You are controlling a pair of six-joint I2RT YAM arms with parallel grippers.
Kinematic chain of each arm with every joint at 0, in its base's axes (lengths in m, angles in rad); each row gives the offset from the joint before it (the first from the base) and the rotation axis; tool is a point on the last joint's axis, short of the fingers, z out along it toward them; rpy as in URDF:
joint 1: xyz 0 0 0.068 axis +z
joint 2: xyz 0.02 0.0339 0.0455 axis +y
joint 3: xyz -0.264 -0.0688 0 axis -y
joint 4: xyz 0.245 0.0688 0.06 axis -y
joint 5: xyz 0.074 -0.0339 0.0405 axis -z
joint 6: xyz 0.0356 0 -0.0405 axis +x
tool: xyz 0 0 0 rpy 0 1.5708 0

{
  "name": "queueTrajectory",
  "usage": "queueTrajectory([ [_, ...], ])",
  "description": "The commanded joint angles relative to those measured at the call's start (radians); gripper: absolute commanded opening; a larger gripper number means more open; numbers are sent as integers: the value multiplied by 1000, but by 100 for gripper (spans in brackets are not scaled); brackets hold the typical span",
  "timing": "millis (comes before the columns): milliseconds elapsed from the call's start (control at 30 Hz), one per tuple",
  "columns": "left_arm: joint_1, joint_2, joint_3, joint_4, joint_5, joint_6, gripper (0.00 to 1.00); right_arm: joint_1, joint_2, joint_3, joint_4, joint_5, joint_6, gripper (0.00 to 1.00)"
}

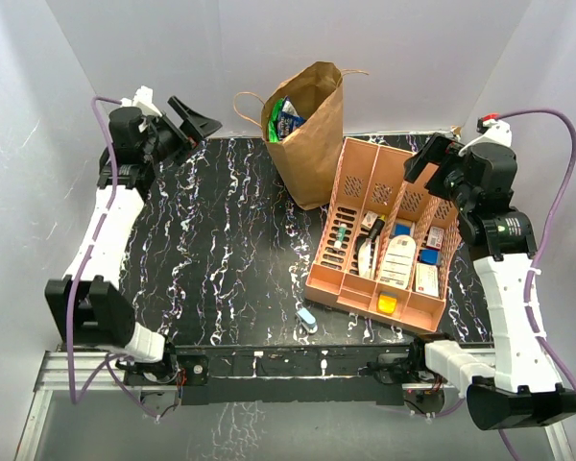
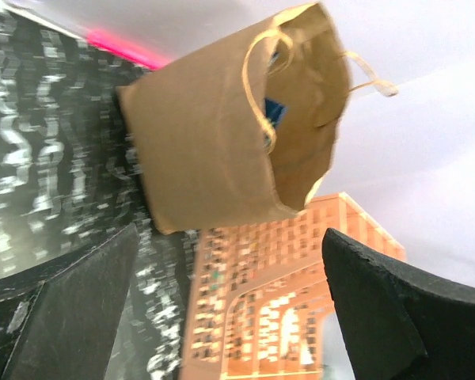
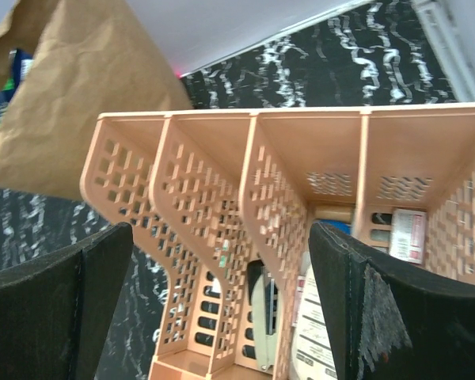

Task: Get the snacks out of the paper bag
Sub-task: Move the paper bag to the center of the board.

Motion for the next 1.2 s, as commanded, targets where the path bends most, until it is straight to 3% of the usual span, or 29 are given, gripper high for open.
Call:
queueTrajectory([
  [0,11,83,-23,345,198,-304,98,-6,-62,-14,99,-140,15,98],
  [300,4,344,88,517,179,-449,98,-7,-110,-5,119,-159,2,98],
  [467,-34,475,228,600,181,-485,93,-8,-123,-8,128,-158,-4,98],
  [633,-89,527,266,709,151,-513,87,-8,-127,3,115,-156,-1,98],
  [867,-126,482,224,771,80,-503,82,-7,-148,15,99,-155,0,98],
  [1000,-127,356,120,667,-32,-436,97,-8,-158,16,93,-160,2,98],
  [1167,-128,217,77,509,-119,-274,98,-8,-167,13,91,-156,0,98],
])
